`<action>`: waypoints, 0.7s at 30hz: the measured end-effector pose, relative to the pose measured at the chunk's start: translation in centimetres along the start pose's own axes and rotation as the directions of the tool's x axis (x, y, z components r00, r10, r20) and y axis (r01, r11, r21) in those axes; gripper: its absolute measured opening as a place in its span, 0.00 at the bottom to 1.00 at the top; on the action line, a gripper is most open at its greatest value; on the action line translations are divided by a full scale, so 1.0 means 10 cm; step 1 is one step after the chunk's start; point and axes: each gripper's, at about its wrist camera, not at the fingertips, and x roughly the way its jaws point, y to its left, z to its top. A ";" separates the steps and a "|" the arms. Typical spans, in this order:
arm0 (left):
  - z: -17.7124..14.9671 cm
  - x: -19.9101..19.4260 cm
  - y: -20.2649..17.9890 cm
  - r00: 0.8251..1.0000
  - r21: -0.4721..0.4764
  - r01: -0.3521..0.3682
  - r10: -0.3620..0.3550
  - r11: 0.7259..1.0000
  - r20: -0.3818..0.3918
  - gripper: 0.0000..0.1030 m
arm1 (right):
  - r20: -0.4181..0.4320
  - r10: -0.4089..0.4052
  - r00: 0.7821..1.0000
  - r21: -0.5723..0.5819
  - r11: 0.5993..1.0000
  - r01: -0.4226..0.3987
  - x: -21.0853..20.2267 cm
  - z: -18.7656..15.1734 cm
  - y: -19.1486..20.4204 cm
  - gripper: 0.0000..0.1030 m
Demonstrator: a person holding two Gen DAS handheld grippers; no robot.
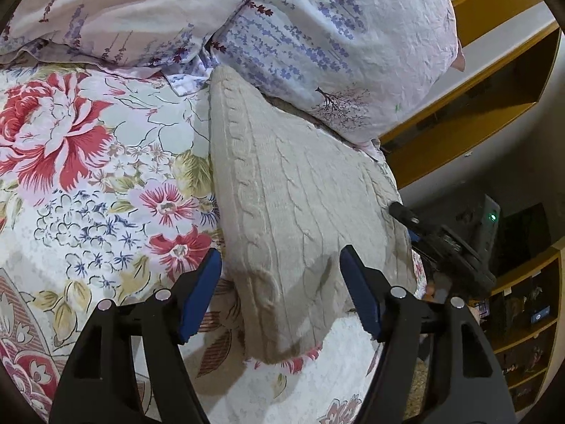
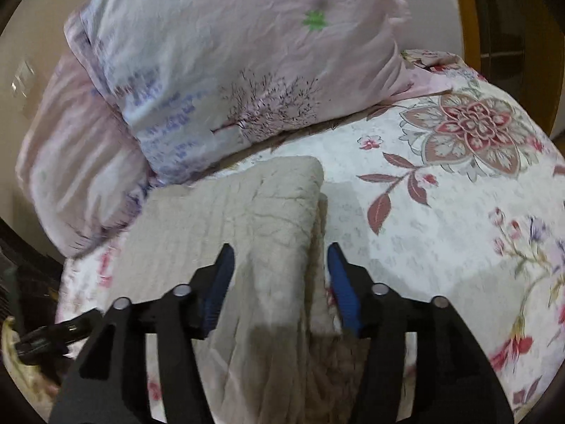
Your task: Fold small clothes
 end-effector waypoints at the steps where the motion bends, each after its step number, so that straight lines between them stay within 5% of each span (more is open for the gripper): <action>1: -0.01 -0.01 0.01 1.000 -0.001 0.000 0.000 1.000 0.001 0.68 | 0.000 0.026 1.000 0.016 1.000 -0.026 -0.07 -0.04 -0.03 0.56; 7: -0.12 -0.05 0.10 1.000 -0.022 -0.001 0.001 1.000 0.004 0.68 | -0.039 0.110 0.993 0.051 0.993 -0.108 -0.34 -0.34 -0.16 0.56; 10: -0.17 -0.03 0.11 1.000 -0.025 0.002 -0.002 1.000 -0.006 0.68 | -0.048 0.132 0.990 0.055 0.990 -0.129 -0.40 -0.48 -0.19 0.48; 13: -0.23 0.01 0.10 1.000 -0.021 0.004 -0.005 1.000 -0.026 0.62 | -0.064 0.135 0.989 0.040 0.990 -0.132 -0.42 -0.58 -0.17 0.39; 17: -0.29 0.07 0.08 0.999 -0.015 0.002 -0.002 1.000 -0.042 0.50 | -0.072 0.087 0.994 -0.001 0.996 -0.088 -0.36 -0.65 -0.13 0.13; 21: -0.32 0.09 0.08 0.999 -0.007 0.011 -0.011 1.000 -0.050 0.35 | 0.027 0.037 0.999 -0.060 0.998 -0.036 -0.51 -0.57 -0.03 0.09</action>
